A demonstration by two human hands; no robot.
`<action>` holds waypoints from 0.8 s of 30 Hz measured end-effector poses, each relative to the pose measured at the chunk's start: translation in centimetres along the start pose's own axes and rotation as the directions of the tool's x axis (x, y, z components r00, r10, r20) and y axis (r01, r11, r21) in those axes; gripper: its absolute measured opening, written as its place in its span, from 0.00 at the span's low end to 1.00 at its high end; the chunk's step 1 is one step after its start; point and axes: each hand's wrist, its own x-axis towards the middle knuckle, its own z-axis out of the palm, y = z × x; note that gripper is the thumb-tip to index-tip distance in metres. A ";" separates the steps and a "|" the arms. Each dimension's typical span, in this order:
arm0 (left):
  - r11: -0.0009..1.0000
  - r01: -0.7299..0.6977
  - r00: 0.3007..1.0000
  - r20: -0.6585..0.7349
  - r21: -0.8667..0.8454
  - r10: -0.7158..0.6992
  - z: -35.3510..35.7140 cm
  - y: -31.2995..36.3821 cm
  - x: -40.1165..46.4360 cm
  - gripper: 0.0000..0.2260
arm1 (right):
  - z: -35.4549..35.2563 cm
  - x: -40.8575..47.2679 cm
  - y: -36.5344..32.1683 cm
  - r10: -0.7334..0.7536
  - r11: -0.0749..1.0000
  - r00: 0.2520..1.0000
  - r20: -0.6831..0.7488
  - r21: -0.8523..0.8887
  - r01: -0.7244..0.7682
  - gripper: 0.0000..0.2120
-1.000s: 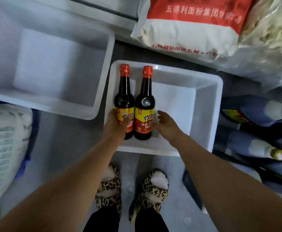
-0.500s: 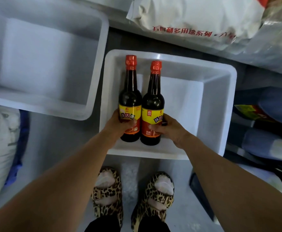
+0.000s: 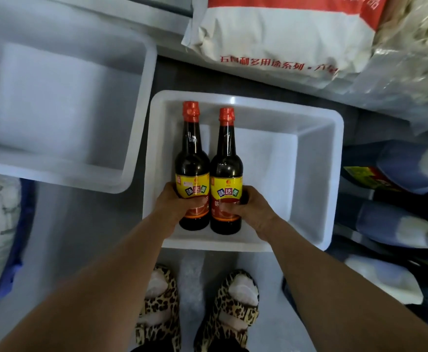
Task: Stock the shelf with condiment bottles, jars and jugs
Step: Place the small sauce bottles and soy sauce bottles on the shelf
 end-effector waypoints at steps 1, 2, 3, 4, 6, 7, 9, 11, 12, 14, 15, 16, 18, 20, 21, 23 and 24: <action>1.000 0.001 1.000 -0.020 0.004 -0.001 0.1 0.0 -0.8 0.31 | 0.1 -0.7 -0.2 -0.002 1.000 1.000 -0.004 -0.001 0.002 0.25; 1.000 0.003 1.000 -0.026 0.001 -0.003 0.2 0.0 -1.8 0.30 | 0.2 -1.6 -0.4 0.009 1.000 1.000 -0.011 0.005 -0.009 0.25; 1.000 0.012 1.000 -0.019 -0.006 -0.012 0.2 0.1 -2.9 0.29 | 0.2 -2.6 -0.7 0.028 0.999 0.999 -0.018 0.021 -0.028 0.25; 0.999 0.029 1.000 -0.004 -0.017 -0.029 0.1 0.2 -4.1 0.30 | 0.2 -3.9 -1.0 0.045 0.998 0.999 -0.021 0.040 -0.044 0.24; 0.997 0.070 0.997 0.038 -0.026 -0.069 -0.3 1.1 -7.1 0.32 | 0.0 -6.8 -2.0 0.070 0.994 0.997 -0.012 0.081 -0.069 0.18; 0.996 0.084 0.994 0.068 -0.024 -0.082 -0.4 1.8 -8.8 0.32 | -0.1 -8.5 -2.7 0.082 0.992 0.997 -0.003 0.097 -0.081 0.17; 0.996 0.089 0.987 0.133 -0.011 -0.086 -0.5 3.6 -12.7 0.31 | -0.3 -12.5 -4.6 0.098 0.988 0.995 0.011 0.116 -0.098 0.16; 0.996 0.092 0.981 0.172 0.000 -0.090 -0.6 5.9 -17.1 0.30 | -0.7 -16.7 -7.0 0.098 0.986 0.995 0.013 0.131 -0.099 0.16; 0.995 0.099 0.978 0.182 0.002 -0.098 -0.7 7.1 -19.3 0.31 | -0.8 -19.0 -8.3 0.097 0.986 0.995 0.010 0.133 -0.097 0.16; 0.994 0.109 0.974 0.201 0.008 -0.108 -0.8 9.7 -23.8 0.33 | -1.2 -23.5 -11.2 0.090 0.988 0.996 -0.001 0.125 -0.090 0.16; 0.994 0.111 0.972 0.208 0.008 -0.110 -0.8 11.0 -26.1 0.34 | -1.5 -25.8 -12.6 0.080 0.990 0.997 -0.016 0.120 -0.078 0.17; 0.994 0.107 0.971 0.214 0.006 -0.106 -0.8 12.3 -28.3 0.35 | -1.7 -28.1 -14.1 0.067 0.991 0.997 -0.032 0.117 -0.062 0.19; 0.996 0.085 0.970 0.228 0.003 -0.083 -0.7 14.9 -32.7 0.33 | -2.1 -32.7 -16.7 0.045 0.992 0.998 -0.050 0.121 -0.038 0.26; 0.999 0.046 0.967 0.249 0.009 -0.046 -0.6 17.6 -37.1 0.29 | -2.5 -37.4 -19.3 0.025 0.989 0.998 -0.052 0.146 -0.018 0.31; 1.000 0.024 0.965 0.260 0.011 -0.026 -0.5 19.1 -39.3 0.29 | -2.7 -39.9 -20.6 0.018 0.987 0.998 -0.062 0.160 -0.007 0.32; 0.999 -0.030 0.958 0.286 0.024 0.022 -0.2 22.0 -43.7 0.29 | -3.2 -44.4 -23.1 -0.023 0.983 0.995 -0.097 0.181 0.040 0.32; 0.997 -0.069 0.952 0.300 0.031 0.057 0.0 23.4 -45.8 0.29 | -3.5 -46.6 -24.3 -0.057 0.979 0.992 -0.113 0.188 0.077 0.31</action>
